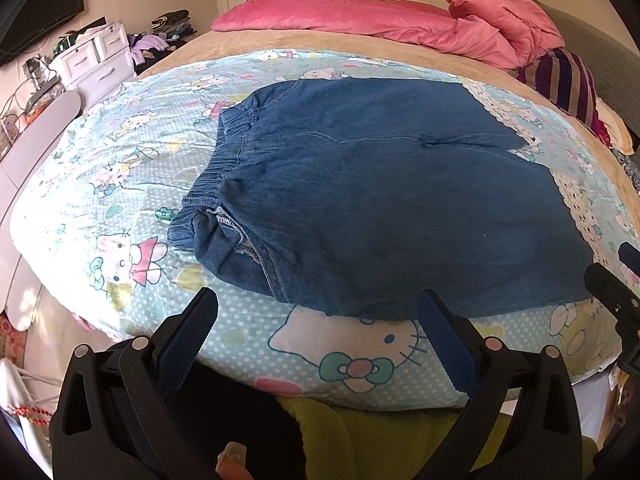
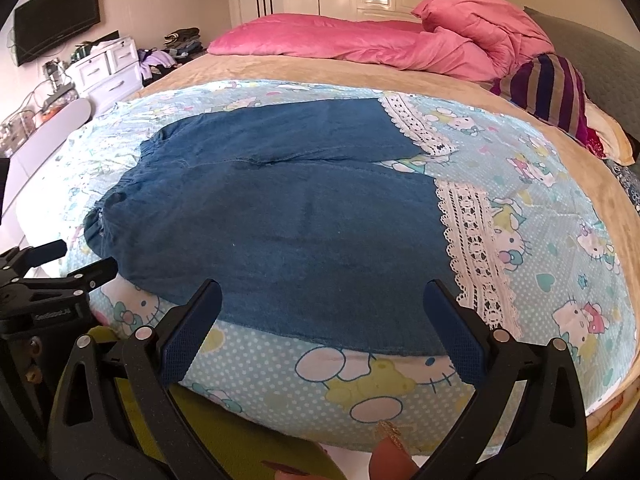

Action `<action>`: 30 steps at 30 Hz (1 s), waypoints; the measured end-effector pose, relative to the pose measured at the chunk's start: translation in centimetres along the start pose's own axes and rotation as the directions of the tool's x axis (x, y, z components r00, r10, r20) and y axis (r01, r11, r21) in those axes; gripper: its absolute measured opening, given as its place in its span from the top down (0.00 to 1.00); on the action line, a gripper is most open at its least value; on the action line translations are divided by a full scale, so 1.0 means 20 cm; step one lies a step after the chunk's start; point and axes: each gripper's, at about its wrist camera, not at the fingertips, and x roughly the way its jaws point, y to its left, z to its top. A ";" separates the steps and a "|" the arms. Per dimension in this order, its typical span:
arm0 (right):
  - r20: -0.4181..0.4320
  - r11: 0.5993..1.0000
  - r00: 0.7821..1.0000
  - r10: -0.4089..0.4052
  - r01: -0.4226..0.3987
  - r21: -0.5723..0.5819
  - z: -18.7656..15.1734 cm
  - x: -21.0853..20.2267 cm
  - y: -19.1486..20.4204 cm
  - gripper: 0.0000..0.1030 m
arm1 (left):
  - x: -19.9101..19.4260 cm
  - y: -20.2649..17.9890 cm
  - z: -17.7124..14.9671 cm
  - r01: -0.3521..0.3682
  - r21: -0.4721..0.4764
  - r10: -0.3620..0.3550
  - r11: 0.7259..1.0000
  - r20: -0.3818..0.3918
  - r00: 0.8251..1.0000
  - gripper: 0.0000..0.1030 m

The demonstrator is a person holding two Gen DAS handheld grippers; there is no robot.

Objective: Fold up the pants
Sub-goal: 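Lower the left gripper onto the pants waistband and close on it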

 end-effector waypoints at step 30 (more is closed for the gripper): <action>-0.027 0.960 0.992 0.127 -0.130 -0.247 0.60 0.55 0.27 0.08 | 0.41 0.37 0.57 -0.038 -0.135 0.034 0.990 -0.032 0.999 0.04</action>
